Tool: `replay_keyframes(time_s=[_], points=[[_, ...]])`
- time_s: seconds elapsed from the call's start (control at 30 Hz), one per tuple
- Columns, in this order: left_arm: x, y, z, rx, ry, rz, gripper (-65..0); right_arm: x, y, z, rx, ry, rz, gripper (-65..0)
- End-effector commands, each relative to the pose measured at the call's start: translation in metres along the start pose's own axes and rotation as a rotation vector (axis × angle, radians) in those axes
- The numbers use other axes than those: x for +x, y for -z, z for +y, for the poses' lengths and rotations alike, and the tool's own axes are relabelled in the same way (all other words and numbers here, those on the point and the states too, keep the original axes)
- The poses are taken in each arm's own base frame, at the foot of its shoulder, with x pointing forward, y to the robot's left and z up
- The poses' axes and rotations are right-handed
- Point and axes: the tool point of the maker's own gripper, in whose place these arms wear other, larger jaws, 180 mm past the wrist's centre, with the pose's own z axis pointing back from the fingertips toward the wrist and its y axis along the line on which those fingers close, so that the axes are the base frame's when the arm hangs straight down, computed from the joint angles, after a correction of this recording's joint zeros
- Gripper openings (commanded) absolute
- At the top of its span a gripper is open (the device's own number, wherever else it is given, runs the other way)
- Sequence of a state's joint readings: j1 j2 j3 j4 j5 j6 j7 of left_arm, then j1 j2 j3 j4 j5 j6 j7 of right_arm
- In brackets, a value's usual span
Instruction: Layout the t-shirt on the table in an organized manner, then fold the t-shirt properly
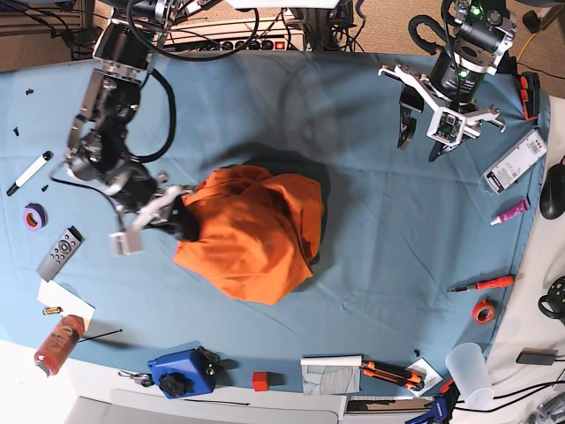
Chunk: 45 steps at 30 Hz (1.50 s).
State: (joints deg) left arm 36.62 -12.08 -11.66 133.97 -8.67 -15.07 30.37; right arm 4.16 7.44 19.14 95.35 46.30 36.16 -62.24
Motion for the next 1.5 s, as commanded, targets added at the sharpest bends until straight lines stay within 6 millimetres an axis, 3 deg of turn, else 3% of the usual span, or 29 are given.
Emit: replay_keyframes(time_s=[0.0, 0.27, 0.4, 0.5, 0.73, 1.0, 1.27, 1.47], points=[[0.009, -0.003, -0.001, -0.002, -0.003, -0.037, -35.6, 0.025, -0.009, -0.001, 0.016, -0.022, -0.085, -65.0], [0.01, -0.003, -0.003, -0.014, -0.013, -0.042, -35.6, 0.051, -0.078, -0.053, -0.083, 0.068, -0.252, -65.0], [0.021, -0.006, -0.029, -0.161, -0.043, -0.096, -35.6, 0.061, -0.113, -0.081, -0.184, 0.044, -0.277, -65.0], [0.036, -0.009, -0.045, -0.257, -0.027, -0.173, -35.6, 0.062, -0.128, -0.092, -0.225, 0.019, -0.258, -65.0], [0.062, 0.0, -0.083, -0.366, -0.032, -0.255, -35.6, 0.064, -0.146, -0.105, -0.285, 0.004, -0.267, -65.0], [0.059, 0.055, -0.121, -0.364, 0.052, -0.223, -35.8, 0.07, -0.152, -0.12, -0.381, -0.031, -0.295, -65.0], [0.082, 0.082, -0.17, -0.48, 0.114, -0.272, -35.8, 0.094, -0.16, -0.141, -0.517, -0.053, -0.337, -65.0], [0.08, 0.118, -0.207, -0.542, 0.093, -0.225, -35.8, 0.094, -0.16, -0.146, -0.548, -0.067, -0.319, -65.0]])
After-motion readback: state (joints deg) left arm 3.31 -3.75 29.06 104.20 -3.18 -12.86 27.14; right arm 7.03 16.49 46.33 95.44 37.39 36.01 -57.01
